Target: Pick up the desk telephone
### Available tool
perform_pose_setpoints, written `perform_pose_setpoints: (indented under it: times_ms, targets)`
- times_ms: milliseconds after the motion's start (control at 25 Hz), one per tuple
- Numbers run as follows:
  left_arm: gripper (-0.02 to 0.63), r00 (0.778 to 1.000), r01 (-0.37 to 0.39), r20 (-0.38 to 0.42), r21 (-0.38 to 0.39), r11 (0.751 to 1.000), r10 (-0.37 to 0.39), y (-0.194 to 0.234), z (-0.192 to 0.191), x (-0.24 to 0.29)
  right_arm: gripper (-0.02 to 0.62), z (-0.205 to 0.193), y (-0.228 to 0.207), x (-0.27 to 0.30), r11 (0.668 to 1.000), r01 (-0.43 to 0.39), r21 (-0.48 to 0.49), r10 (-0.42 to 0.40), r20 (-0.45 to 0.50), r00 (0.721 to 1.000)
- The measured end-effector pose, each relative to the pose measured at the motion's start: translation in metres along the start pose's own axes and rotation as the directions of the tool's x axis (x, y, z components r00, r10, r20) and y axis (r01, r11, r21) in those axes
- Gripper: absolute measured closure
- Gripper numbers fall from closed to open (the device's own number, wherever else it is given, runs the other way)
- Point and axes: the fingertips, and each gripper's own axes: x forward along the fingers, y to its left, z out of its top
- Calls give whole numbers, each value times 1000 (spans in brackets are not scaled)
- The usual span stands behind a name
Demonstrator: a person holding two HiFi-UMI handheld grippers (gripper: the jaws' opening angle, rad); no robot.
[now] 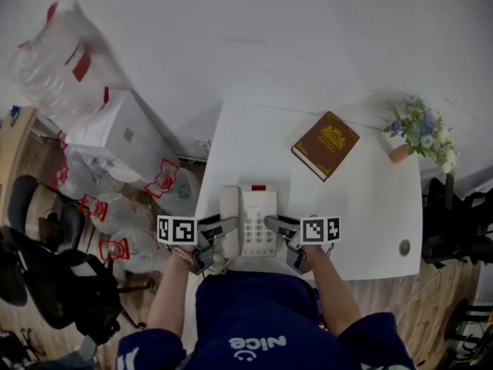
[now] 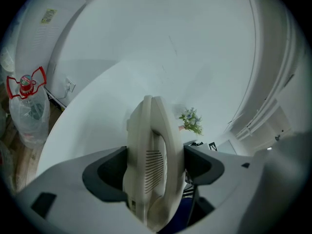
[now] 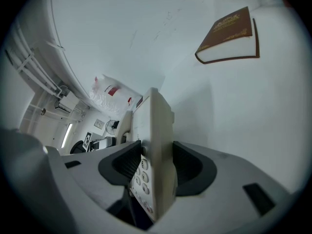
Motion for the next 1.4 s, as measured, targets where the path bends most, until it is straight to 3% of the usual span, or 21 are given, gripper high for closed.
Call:
perform_pose_setpoints:
  times_ms: [440, 840, 1400]
  targets:
    - [232, 999, 29, 25, 45, 999, -30, -31, -11, -42, 373, -24, 48, -20, 1000, 20, -12, -18, 114, 993]
    - [233, 995, 82, 48, 113, 990, -87, -64, -8, -72, 373, -34, 94, -40, 999, 37, -32, -28, 248, 968]
    - [233, 972, 165, 116, 277, 947, -203, -125, 19, -108, 373, -16, 158, -71, 985, 73, -158, -4, 401, 916]
